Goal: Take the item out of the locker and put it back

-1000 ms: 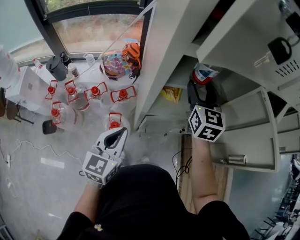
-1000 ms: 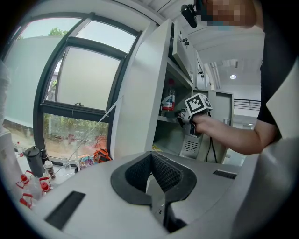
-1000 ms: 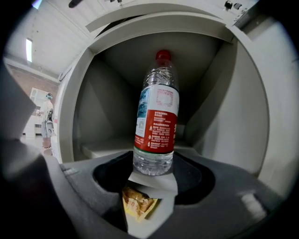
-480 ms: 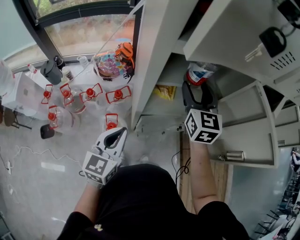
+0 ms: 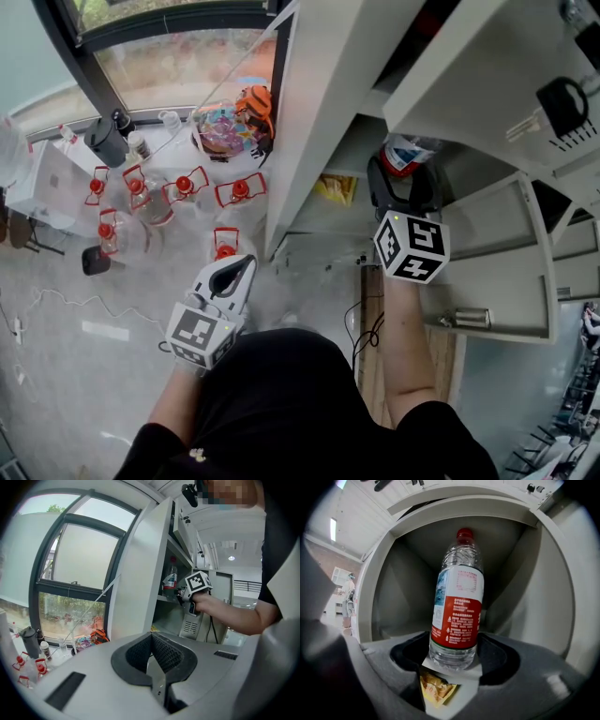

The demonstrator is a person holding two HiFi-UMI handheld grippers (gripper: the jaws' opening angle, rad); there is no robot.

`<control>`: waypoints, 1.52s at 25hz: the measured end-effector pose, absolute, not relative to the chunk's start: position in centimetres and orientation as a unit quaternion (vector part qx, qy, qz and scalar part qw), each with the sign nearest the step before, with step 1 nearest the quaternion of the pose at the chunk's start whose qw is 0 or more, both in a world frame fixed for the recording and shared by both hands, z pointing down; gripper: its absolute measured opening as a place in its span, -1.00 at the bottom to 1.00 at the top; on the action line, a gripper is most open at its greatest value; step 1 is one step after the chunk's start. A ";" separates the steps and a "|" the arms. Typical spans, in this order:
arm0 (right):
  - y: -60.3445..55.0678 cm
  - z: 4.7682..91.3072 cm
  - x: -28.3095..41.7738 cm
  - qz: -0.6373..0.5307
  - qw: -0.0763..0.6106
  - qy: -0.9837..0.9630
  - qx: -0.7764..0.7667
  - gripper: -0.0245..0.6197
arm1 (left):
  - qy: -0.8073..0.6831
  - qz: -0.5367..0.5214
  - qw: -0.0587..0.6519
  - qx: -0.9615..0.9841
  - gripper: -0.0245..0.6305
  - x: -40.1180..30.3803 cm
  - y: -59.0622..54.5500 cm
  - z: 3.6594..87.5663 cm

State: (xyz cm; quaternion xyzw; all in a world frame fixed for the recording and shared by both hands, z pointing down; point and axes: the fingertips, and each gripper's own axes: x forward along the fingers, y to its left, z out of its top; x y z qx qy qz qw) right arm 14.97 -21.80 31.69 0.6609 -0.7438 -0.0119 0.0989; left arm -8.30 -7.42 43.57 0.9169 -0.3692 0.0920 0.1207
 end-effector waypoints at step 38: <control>-13.4 36.5 17.4 0.084 0.108 -0.750 0.647 0.00 | -0.272 0.094 0.133 0.948 -0.88 -0.9 -6.8 43.5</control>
